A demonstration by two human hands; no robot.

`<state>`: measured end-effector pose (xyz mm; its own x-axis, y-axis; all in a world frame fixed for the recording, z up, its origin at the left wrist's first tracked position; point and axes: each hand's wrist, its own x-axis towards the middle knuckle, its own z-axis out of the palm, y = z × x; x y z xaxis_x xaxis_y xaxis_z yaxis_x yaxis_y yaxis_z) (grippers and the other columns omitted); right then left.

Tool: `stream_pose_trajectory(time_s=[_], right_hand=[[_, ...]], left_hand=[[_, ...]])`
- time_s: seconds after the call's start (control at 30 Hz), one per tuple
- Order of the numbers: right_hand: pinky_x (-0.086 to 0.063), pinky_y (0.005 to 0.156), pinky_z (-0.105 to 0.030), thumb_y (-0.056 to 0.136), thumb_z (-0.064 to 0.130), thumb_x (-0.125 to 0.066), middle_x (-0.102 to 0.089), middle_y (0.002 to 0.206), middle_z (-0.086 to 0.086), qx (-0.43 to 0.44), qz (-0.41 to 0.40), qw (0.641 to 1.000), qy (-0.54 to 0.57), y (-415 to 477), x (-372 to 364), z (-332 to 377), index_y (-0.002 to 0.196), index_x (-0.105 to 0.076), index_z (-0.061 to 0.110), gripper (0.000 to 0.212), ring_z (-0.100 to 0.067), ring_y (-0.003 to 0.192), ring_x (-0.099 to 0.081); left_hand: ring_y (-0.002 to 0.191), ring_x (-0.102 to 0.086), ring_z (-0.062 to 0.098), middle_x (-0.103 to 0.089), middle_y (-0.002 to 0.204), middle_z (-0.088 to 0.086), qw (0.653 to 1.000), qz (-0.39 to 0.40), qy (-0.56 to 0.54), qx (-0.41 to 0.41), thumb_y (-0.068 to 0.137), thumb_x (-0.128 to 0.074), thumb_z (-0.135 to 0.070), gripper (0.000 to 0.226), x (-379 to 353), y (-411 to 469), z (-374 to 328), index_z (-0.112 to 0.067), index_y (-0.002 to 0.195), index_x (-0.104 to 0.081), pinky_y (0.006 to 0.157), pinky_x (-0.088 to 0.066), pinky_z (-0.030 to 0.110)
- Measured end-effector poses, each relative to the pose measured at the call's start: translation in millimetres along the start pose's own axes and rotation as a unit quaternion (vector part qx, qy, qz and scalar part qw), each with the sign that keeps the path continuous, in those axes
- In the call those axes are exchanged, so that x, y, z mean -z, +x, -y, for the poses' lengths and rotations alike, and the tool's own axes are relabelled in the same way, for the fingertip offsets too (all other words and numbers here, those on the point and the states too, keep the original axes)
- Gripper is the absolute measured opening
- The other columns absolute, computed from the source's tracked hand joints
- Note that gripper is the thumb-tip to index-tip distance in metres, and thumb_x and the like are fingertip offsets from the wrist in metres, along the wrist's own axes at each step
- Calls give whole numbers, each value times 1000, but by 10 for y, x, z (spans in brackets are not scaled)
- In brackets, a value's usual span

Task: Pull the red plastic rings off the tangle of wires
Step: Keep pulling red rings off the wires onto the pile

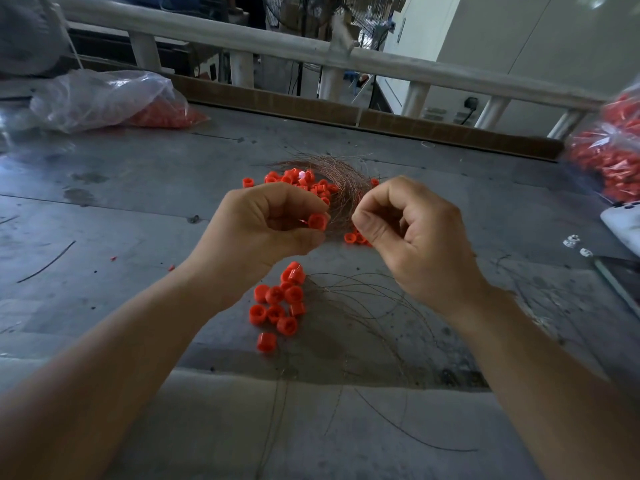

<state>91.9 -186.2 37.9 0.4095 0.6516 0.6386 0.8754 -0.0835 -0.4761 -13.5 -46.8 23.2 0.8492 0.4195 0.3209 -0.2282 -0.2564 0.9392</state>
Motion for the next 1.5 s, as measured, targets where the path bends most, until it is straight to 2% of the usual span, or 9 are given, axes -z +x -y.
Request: stream_pose_trajectory(time_s=[0.3, 0.47, 0.6, 0.73, 0.87, 0.97, 1.03, 1.23, 1.5], right_hand=[[-42, 61, -14, 82, 15, -59, -56, 74, 3, 10, -1, 1000, -9, -3, -4, 0, 78, -61, 7, 9, -9, 67, -53], [-40, 61, -11, 82, 16, -59, -54, 73, 7, 14, 10, 1000, -9, -9, -13, -3, 78, -61, 9, 8, 0, 66, -49], [-39, 62, -10, 82, 15, -58, -53, 73, 8, 9, 13, 1000, -11, -10, -17, -5, 78, -62, 9, 8, 0, 67, -49], [-36, 61, -7, 82, 13, -57, -53, 75, 15, -7, 9, 1000, 13, -10, 0, 4, 79, -61, 13, 5, 5, 65, -49], [-36, 60, -6, 82, 14, -57, -53, 74, 15, -7, 19, 999, 51, -9, -2, 39, 79, -57, 20, 7, 7, 66, -50], [-36, 59, -5, 81, 13, -58, -55, 74, 12, -6, 32, 998, 51, -17, -37, 49, 79, -59, 18, 5, 7, 65, -50], [-36, 58, -6, 81, 14, -58, -56, 73, 11, -11, 36, 998, 43, -21, -52, 42, 79, -61, 14, 4, 7, 64, -50], [-34, 56, -6, 80, 14, -59, -54, 70, 12, -13, 30, 999, 25, -28, -65, 43, 78, -62, 12, 5, 5, 60, -49], [-37, 57, -7, 81, 12, -60, -60, 72, 3, -26, 31, 999, 26, -25, -49, 51, 78, -63, 10, 5, 2, 59, -49]], left_hand=[[65, -64, 10, -69, 69, -6, 1000, 2, 21, -9, 53, -69, -17, 26, -2, -8, -13, -30, 76, -69, 66, -54, 16], [64, -66, 10, -71, 73, -7, 1000, 16, 20, -3, 59, -65, -17, 28, -6, -9, -26, -24, 86, -67, 60, -52, 15], [72, -68, 11, -70, 77, -3, 999, 35, -8, 2, 66, -65, -5, 23, -6, -19, -22, -15, 87, -63, 63, -52, 17], [72, -64, 3, -69, 83, -6, 999, 42, 10, -12, 76, -61, 8, 32, 1, -13, -27, -20, 88, -66, 67, -50, 13], [71, -63, 5, -69, 78, -9, 999, 48, -8, -17, 76, -60, 7, 32, 14, -24, -44, -21, 91, -66, 66, -49, 13], [76, -66, 7, -70, 79, -6, 998, 56, -32, -22, 70, -61, -4, 24, 5, -33, -63, -16, 90, -65, 67, -50, 14], [77, -67, 5, -71, 79, -8, 997, 62, -48, -21, 64, -60, -9, 27, -2, -39, -74, -16, 90, -65, 68, -50, 13], [74, -67, 3, -72, 78, -9, 996, 63, -48, -27, 70, -59, 0, 27, -2, -40, -65, -13, 93, -65, 68, -50, 12], [77, -68, 3, -72, 81, -10, 996, 60, -62, -27, 66, -58, -7, 30, -4, -45, -73, -15, 94, -65, 68, -51, 13]])
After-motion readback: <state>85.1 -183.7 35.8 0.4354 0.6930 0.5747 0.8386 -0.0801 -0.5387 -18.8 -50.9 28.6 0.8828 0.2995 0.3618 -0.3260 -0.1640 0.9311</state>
